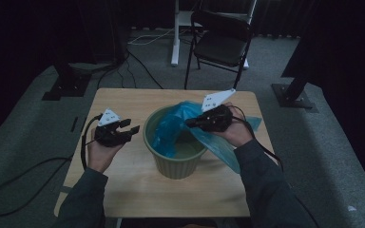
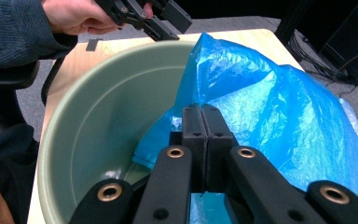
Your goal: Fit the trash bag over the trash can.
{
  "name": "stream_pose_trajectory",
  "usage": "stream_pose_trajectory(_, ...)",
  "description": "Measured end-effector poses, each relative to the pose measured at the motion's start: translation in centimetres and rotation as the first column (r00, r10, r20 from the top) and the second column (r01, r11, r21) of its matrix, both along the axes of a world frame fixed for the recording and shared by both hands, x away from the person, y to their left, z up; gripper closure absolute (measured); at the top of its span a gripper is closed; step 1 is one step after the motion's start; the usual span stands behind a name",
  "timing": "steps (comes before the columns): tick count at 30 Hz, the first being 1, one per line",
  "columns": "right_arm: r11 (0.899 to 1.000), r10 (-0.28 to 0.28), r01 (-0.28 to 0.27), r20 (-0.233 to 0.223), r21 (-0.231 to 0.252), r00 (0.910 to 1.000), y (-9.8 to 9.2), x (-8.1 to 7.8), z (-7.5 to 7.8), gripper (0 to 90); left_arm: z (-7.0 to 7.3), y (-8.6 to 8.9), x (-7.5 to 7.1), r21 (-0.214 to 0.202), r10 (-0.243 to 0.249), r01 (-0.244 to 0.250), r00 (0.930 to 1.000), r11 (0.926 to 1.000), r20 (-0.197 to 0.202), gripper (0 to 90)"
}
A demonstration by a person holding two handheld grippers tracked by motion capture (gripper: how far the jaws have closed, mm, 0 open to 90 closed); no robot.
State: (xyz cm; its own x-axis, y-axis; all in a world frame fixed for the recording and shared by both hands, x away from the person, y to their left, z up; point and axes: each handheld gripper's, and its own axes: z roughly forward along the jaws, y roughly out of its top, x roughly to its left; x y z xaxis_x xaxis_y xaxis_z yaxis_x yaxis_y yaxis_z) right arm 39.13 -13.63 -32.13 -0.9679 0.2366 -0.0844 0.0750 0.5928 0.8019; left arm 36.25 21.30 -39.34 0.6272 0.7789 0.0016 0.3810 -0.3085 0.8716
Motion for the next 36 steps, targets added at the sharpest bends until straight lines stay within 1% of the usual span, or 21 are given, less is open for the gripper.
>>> stream_pose_trajectory(2,1.0,-0.001,0.001,0.004,-0.008,1.0,0.3,0.0,0.1,89.7,0.6,0.0,-0.1,-0.018,-0.028,0.028,0.9996,0.9994,-0.003,50.8)
stream_pose_trajectory(5,1.0,0.001,-0.001,0.009,-0.014,1.0,0.7,0.0,0.2,89.8,1.4,-0.3,-0.1,-0.033,-0.066,0.066,0.9978,0.9973,0.001,50.7)
stream_pose_trajectory(8,1.0,0.001,0.0,0.008,-0.022,1.0,1.0,0.0,0.2,89.8,2.3,-0.8,-0.1,-0.038,-0.11,0.11,0.9939,0.9932,0.008,50.5)
stream_pose_trajectory(10,1.0,0.002,-0.002,0.008,-0.021,1.0,1.2,0.1,0.2,89.8,2.9,-1.2,0.0,-0.022,-0.135,0.135,0.9908,0.9906,0.014,49.9)
stream_pose_trajectory(12,1.0,0.003,-0.003,0.006,-0.015,1.0,1.2,0.1,0.2,89.9,3.4,-1.6,0.0,-0.018,-0.167,0.167,0.9859,0.9858,0.018,48.4)
stream_pose_trajectory(14,1.0,0.003,-0.003,0.002,-0.011,1.0,1.2,0.1,0.2,89.8,3.9,-2.2,0.1,-0.007,-0.182,0.182,0.983,0.9832,0.025,47.8)
stream_pose_trajectory(21,1.0,0.012,-0.012,-0.01,0.005,0.9999,1.3,0.1,0.2,89.8,5.0,-4.7,0.3,-0.012,-0.242,0.243,0.9688,0.97,0.054,46.4)
stream_pose_trajectory(22,1.0,0.016,-0.016,-0.01,0.006,0.9998,1.3,0.1,0.2,89.9,5.2,-5.1,0.3,-0.017,-0.252,0.254,0.9659,0.9671,0.058,46.4)
stream_pose_trajectory(23,1.0,0.018,-0.017,-0.009,0.007,0.9998,1.4,0.1,0.2,89.9,5.3,-5.4,0.4,-0.012,-0.263,0.264,0.963,0.9644,0.06,46.4)
stream_pose_trajectory(25,1.0,0.021,-0.02,-0.012,0.01,0.9997,1.4,0.1,0.2,89.9,5.4,-6.2,0.6,0.007,-0.272,0.272,0.9605,0.9622,0.058,46.3)
stream_pose_trajectory(27,1.0,0.025,-0.025,-0.017,0.013,0.9995,1.5,0.1,0.2,89.9,5.4,-7.0,0.7,0.014,-0.282,0.281,0.958,0.9595,0.054,46.4)
stream_pose_trajectory(29,0.999,0.033,-0.033,-0.016,0.008,0.9993,1.6,0.0,0.2,89.9,5.4,-7.6,0.8,0.031,-0.285,0.284,0.9568,0.9584,0.057,47.8)
stream_pose_trajectory(30,0.999,0.036,-0.036,-0.017,0.007,0.9992,1.7,-0.1,0.2,89.9,5.4,-8.1,0.7,0.051,-0.281,0.278,0.9578,0.9592,0.061,49.9)
stream_pose_trajectory(31,0.999,0.043,-0.043,-0.018,0.005,0.9989,1.9,-0.2,0.2,89.8,5.3,-8.4,0.7,0.062,-0.276,0.272,0.9592,0.9604,0.063,52.7)
stream_pose_trajectory(32,0.999,0.049,-0.049,-0.016,0.001,0.9986,2.0,-0.2,0.3,89.9,5.3,-8.6,0.7,0.07,-0.277,0.272,0.9588,0.9597,0.065,56.7)
stream_pose_trajectory(34,0.998,0.058,-0.058,-0.011,-0.007,0.9983,2.2,-0.4,0.3,89.9,5.2,-9.0,0.6,0.089,-0.282,0.276,0.9564,0.9571,0.074,68.1)
stream_pose_trajectory(36,0.998,0.06,-0.061,-0.01,-0.012,0.9981,2.2,-0.5,0.3,89.8,5.2,-9.1,0.5,0.099,-0.278,0.27,0.957,0.9577,0.082,79.2)
